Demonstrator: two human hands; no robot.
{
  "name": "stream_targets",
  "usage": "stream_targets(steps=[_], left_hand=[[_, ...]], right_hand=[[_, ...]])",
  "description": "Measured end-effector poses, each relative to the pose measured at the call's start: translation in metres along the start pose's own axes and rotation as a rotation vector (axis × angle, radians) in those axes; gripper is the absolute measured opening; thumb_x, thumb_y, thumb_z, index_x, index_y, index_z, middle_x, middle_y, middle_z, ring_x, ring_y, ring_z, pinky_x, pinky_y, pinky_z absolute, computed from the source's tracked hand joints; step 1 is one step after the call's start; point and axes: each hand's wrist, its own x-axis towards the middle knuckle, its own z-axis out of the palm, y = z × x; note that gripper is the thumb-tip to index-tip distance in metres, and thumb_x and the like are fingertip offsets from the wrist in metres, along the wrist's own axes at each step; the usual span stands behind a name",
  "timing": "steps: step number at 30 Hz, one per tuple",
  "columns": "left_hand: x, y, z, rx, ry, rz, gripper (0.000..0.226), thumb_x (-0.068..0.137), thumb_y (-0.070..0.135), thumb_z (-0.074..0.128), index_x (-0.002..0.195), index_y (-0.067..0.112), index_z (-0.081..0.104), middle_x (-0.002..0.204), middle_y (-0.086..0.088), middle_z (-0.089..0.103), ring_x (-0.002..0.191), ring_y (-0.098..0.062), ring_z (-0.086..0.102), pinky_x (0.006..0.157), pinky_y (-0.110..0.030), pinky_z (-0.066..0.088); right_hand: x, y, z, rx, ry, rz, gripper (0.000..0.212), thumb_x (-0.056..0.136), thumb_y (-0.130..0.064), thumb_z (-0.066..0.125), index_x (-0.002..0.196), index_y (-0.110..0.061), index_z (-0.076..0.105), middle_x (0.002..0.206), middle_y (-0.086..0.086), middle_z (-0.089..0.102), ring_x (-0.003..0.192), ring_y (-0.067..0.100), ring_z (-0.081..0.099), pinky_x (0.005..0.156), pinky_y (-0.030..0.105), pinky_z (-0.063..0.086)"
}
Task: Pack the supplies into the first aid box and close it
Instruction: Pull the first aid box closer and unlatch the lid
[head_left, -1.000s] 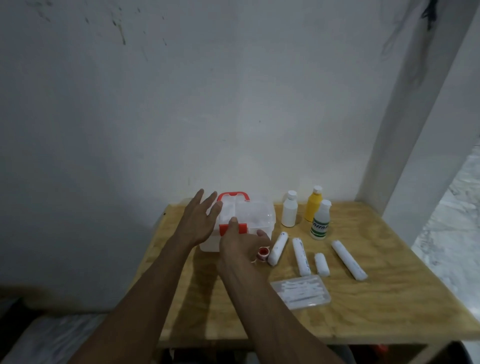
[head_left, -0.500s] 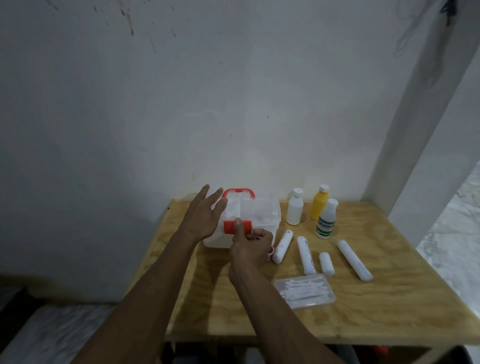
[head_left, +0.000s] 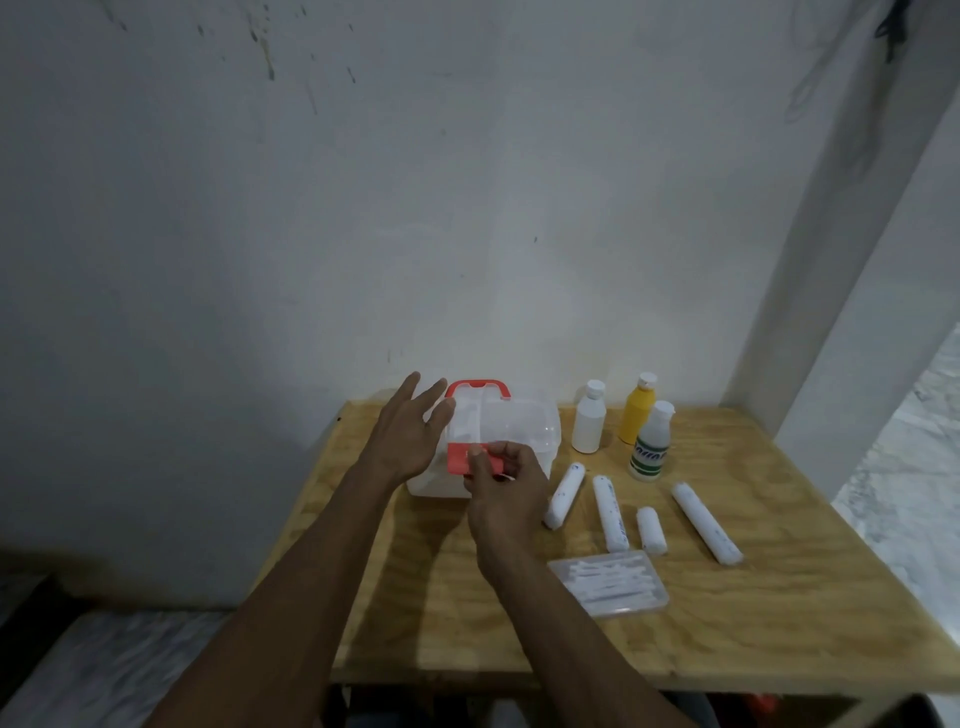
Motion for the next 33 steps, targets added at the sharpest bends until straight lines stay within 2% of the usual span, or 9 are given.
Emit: stream_targets(steps=[1, 4, 7, 10, 13, 18, 22, 26, 33], left_hand=[[0.000, 0.000, 0.000, -0.005, -0.001, 0.002, 0.054, 0.099, 0.051, 0.031, 0.149, 0.031, 0.034, 0.164, 0.000, 0.013, 0.149, -0.027, 0.019, 0.118, -0.047, 0.021], [0.002, 0.000, 0.000, 0.003, 0.002, -0.001, 0.055, 0.098, 0.053, 0.031, 0.149, 0.031, 0.033, 0.164, 0.001, 0.013, 0.149, -0.027, 0.019, 0.117, -0.048, 0.021], [0.002, -0.001, 0.000, 0.000, -0.011, 0.006, 0.056, 0.098, 0.054, 0.029, 0.149, 0.032, 0.033, 0.164, 0.001, 0.013, 0.149, -0.027, 0.018, 0.117, -0.049, 0.021], [0.002, -0.001, 0.000, -0.009, -0.010, 0.006, 0.056, 0.098, 0.054, 0.029, 0.149, 0.031, 0.033, 0.164, 0.001, 0.013, 0.149, -0.026, 0.018, 0.117, -0.048, 0.020], [0.002, -0.001, 0.000, -0.004, -0.002, 0.012, 0.056, 0.098, 0.054, 0.029, 0.149, 0.032, 0.033, 0.164, 0.001, 0.014, 0.149, -0.026, 0.018, 0.117, -0.048, 0.021], [0.002, -0.003, 0.002, -0.030, 0.014, 0.021, 0.056, 0.097, 0.056, 0.028, 0.148, 0.033, 0.034, 0.164, 0.002, 0.015, 0.149, -0.025, 0.019, 0.117, -0.049, 0.020], [-0.003, -0.004, 0.004, -0.154, 0.071, -0.043, 0.060, 0.095, 0.058, 0.028, 0.150, 0.033, 0.028, 0.163, 0.001, 0.019, 0.148, -0.025, 0.021, 0.118, -0.050, 0.020], [-0.011, -0.001, 0.007, -0.321, 0.143, -0.132, 0.059, 0.097, 0.055, 0.028, 0.150, 0.029, 0.024, 0.160, -0.003, 0.027, 0.143, -0.029, 0.032, 0.114, -0.049, 0.029], [-0.018, -0.006, 0.013, -0.447, 0.142, -0.230, 0.064, 0.095, 0.063, 0.018, 0.150, 0.031, 0.020, 0.157, -0.004, 0.030, 0.136, -0.030, 0.040, 0.111, -0.048, 0.037]], right_hand=[[0.001, -0.002, -0.005, -0.080, -0.066, -0.071, 0.016, 0.084, -0.026, 0.074, 0.094, -0.030, 0.063, 0.099, -0.009, 0.068, 0.095, 0.014, 0.065, 0.088, 0.037, 0.058], [0.011, -0.006, -0.022, -0.347, -0.268, -0.231, 0.048, 0.078, -0.036, 0.079, 0.121, -0.019, 0.064, 0.117, -0.003, 0.066, 0.102, 0.012, 0.061, 0.093, 0.030, 0.053], [0.020, -0.008, -0.036, -0.538, -0.369, -0.440, 0.047, 0.084, -0.036, 0.073, 0.126, -0.015, 0.063, 0.118, 0.003, 0.067, 0.099, 0.013, 0.061, 0.087, 0.022, 0.048], [0.034, -0.008, -0.046, -0.801, -0.292, -0.743, 0.035, 0.089, -0.044, 0.063, 0.114, -0.020, 0.071, 0.100, 0.002, 0.070, 0.087, 0.017, 0.063, 0.071, 0.022, 0.045], [0.050, -0.004, -0.044, -0.844, -0.149, -0.932, 0.035, 0.089, -0.051, 0.055, 0.096, -0.024, 0.075, 0.089, 0.000, 0.063, 0.082, 0.018, 0.054, 0.065, 0.031, 0.044], [0.067, -0.009, -0.036, -0.765, -0.219, -0.900, 0.039, 0.090, -0.053, 0.051, 0.094, -0.021, 0.073, 0.102, -0.003, 0.072, 0.102, 0.018, 0.060, 0.092, 0.039, 0.047], [0.074, -0.014, -0.033, -0.722, -0.291, -0.888, 0.036, 0.089, -0.051, 0.052, 0.093, -0.019, 0.068, 0.099, -0.003, 0.073, 0.098, 0.017, 0.062, 0.092, 0.042, 0.047], [0.082, -0.018, -0.034, -0.721, -0.333, -0.859, 0.035, 0.090, -0.050, 0.051, 0.098, -0.020, 0.067, 0.104, -0.003, 0.072, 0.102, 0.017, 0.063, 0.103, 0.048, 0.040], [0.081, -0.013, -0.034, -0.666, -0.343, -0.863, 0.025, 0.092, -0.040, 0.058, 0.099, -0.017, 0.064, 0.103, -0.002, 0.071, 0.104, 0.015, 0.062, 0.112, 0.045, 0.026]])
